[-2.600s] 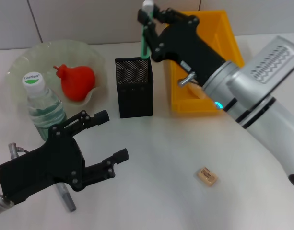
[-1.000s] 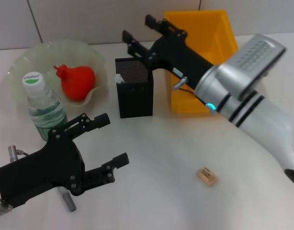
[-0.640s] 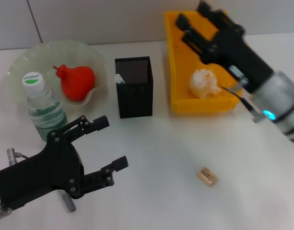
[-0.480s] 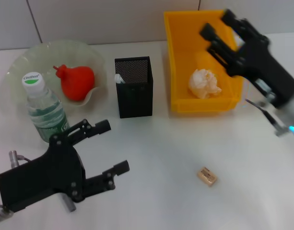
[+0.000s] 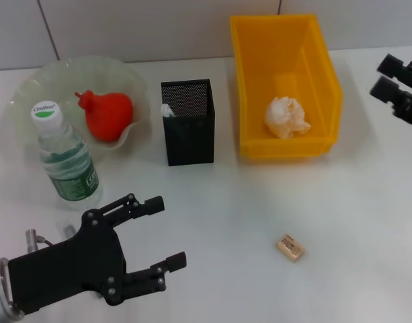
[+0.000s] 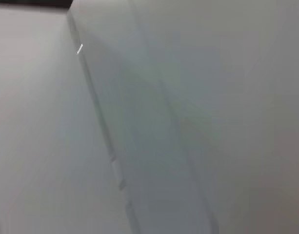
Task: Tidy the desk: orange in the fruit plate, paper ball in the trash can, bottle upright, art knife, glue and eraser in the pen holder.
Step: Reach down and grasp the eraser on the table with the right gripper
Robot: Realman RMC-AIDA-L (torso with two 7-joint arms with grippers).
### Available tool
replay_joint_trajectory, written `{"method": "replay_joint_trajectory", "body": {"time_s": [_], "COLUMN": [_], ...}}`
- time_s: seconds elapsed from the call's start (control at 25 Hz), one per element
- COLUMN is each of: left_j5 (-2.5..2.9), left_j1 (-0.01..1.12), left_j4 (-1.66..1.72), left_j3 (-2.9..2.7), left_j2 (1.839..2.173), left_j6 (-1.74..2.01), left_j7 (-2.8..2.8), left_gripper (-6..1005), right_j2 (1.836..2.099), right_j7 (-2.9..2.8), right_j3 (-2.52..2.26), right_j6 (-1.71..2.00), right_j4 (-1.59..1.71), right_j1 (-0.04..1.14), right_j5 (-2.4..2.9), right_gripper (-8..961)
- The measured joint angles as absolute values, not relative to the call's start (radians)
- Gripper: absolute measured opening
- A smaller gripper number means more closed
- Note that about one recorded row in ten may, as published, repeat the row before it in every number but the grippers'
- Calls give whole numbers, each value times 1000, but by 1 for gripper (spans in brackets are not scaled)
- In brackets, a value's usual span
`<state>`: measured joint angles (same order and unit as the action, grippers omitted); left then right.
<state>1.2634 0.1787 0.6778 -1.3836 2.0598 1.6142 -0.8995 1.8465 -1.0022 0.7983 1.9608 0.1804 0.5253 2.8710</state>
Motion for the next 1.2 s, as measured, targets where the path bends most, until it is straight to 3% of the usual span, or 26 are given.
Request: {"method": "replay_joint_trajectory", "body": {"time_s": [0.16, 0.24, 0.32, 0.48, 0.6, 0.92, 1.2], "left_j5": [1268, 1269, 1268, 1266, 1265, 1268, 1270], "left_j1": [180, 176, 173, 167, 165, 167, 164], "left_j4": [657, 655, 649, 645, 645, 635, 635], "left_j3": [-1372, -1367, -1365, -1365, -1365, -1369, -1367], "left_j2": [2061, 2062, 2063, 2066, 2066, 2064, 2063], "left_j6": [1616, 1620, 1621, 1619, 1618, 1615, 1614], "left_j7": [-906, -906, -904, -898, -897, -895, -895], "left_gripper": [806, 806, 806, 806, 806, 806, 805], "right_j2": [1840, 1854, 1887, 1988, 2021, 2051, 2064], "right_j7": [-1106, -1175, -1244, -1373, -1483, -1722, -1761], "right_j3": [632, 491, 312, -134, -407, -810, -991], "right_j6": [2112, 2158, 2169, 2162, 2154, 2154, 2129], "right_j4": [431, 567, 702, 1009, 1178, 1386, 1463], "right_j1": [647, 697, 725, 700, 667, 659, 673], "right_j5": [2839, 2788, 2698, 2480, 2413, 2405, 2460], "right_gripper": [680, 680, 680, 679, 679, 699, 775]}}
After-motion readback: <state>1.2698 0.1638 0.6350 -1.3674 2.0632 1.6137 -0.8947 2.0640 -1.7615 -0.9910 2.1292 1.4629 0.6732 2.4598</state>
